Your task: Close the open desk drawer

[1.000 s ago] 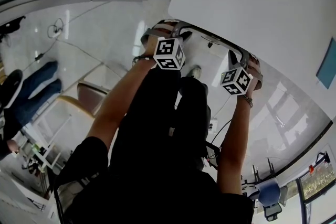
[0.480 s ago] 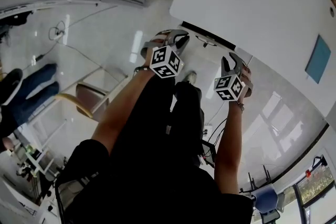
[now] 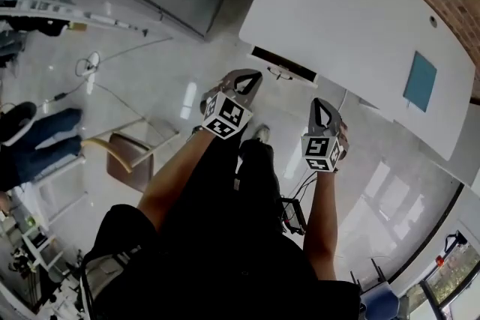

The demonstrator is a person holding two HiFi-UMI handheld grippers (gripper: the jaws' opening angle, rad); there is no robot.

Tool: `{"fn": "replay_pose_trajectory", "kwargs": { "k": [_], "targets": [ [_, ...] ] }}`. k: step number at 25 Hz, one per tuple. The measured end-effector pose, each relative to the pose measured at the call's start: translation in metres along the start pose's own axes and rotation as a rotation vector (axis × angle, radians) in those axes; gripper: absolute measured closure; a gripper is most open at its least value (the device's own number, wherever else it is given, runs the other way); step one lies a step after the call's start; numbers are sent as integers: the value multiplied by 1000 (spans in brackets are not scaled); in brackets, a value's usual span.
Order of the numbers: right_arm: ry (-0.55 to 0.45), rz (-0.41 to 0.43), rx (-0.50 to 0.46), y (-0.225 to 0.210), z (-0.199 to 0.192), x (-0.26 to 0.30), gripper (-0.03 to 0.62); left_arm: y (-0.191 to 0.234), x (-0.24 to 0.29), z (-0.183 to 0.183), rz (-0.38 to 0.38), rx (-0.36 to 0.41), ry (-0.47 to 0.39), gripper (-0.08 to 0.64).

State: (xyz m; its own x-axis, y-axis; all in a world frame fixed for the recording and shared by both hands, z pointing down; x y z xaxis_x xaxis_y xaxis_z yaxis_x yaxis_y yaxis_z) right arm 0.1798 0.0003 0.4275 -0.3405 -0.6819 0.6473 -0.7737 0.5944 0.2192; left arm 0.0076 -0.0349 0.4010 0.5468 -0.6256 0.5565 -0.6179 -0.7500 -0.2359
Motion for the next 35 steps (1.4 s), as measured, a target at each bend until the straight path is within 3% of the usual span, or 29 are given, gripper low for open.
{"fn": "replay_pose_trajectory", "kwargs": {
  "k": [4, 9, 18, 24, 30, 35],
  "targets": [
    [-88, -17, 17, -13, 29, -52, 589, -8, -36, 31, 22, -47, -92, 541],
    [-167, -44, 88, -40, 46, -102, 589, -16, -64, 60, 54, -37, -148, 541],
    [-285, -76, 518, -28, 47, -81, 589, 12, -84, 73, 59, -28, -251, 541],
    [-390, -126, 886, -16, 31, -29, 589, 36, -75, 67, -44, -23, -302, 541],
    [-445, -196, 1135, -2, 3, 13, 589, 48, -67, 63, -134, -18, -358, 541],
    [-501, -204, 1324, 12, -23, 41, 587, 52, -66, 63, -192, -18, -392, 541]
  ]
}}
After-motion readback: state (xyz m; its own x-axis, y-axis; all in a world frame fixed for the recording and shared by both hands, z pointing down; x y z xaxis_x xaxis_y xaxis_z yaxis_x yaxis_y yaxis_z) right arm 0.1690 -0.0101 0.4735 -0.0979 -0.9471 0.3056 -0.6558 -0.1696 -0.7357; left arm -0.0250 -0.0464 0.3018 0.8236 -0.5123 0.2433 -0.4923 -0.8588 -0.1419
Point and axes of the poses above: the fingertips, and each gripper's own axes: x forward along the fingers, y to its left, z out of its top, the point moved 2 cm from there along -x, backward along the fingers, and after that the axes turned 8 degrees about x, right-handed, at the moved point
